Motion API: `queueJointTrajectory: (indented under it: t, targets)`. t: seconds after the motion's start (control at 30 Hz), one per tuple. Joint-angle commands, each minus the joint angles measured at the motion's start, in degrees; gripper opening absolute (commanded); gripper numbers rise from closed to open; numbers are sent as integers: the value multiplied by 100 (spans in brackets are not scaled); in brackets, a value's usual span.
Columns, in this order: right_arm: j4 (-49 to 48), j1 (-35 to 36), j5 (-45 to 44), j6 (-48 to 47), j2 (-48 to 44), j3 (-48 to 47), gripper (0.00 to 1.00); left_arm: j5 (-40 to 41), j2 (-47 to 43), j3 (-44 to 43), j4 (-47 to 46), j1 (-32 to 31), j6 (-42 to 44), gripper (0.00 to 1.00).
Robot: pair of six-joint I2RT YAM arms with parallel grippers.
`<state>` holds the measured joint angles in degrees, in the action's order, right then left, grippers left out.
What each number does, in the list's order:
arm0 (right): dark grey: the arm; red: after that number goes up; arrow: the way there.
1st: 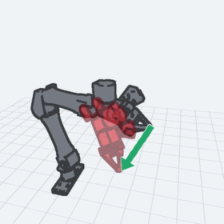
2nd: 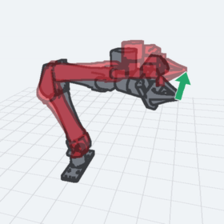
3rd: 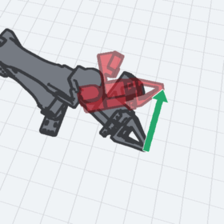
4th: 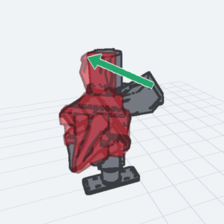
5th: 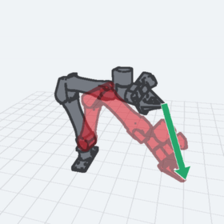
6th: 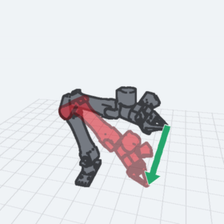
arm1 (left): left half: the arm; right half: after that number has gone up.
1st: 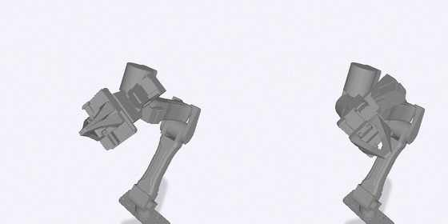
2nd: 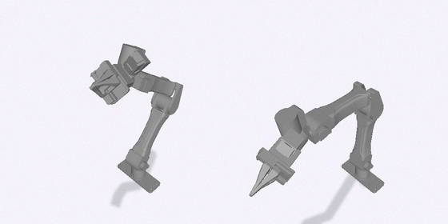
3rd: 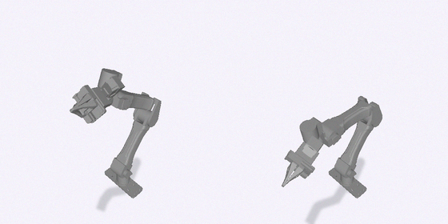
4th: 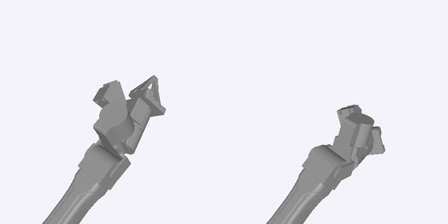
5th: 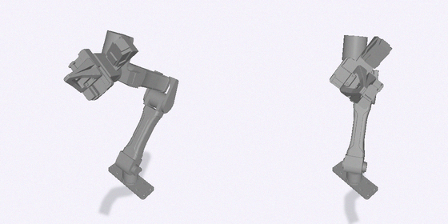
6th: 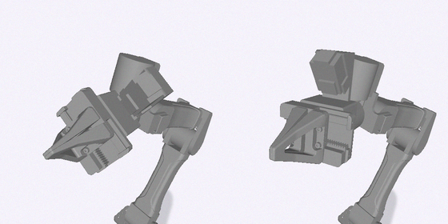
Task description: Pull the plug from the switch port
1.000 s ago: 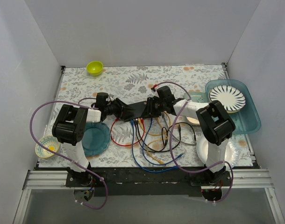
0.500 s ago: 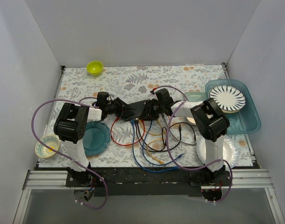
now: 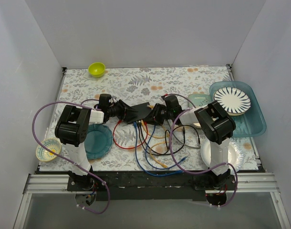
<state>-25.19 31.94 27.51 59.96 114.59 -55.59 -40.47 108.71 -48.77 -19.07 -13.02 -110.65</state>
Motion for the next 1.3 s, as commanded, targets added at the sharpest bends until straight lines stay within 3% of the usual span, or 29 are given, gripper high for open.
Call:
queueJointTrajectory:
  t: [0.0, 0.3, 0.6, 0.97, 1.13, 1.27]
  targets:
    - [-504, -48, 0, 525, 46, 84, 35, -5, 2, -45, 96, -8, 96, 36]
    - [-1006, -109, 53, 1061, 213, 251, 28, -14, -60, 52, 61, -8, 114, 36]
    - [-620, -109, 176, 693, 301, 172, 1, -172, -297, 271, -35, -122, 17, 36]
    - [295, -83, 255, -494, 196, 119, 1, -207, -368, 790, -483, -448, -264, 36]
    - [453, -74, 299, -697, 73, 311, 1, -67, -245, 518, -247, -447, -132, 36]
    - [296, -83, 282, -478, -32, 417, 25, -49, -280, 281, 8, -412, 26, 36]
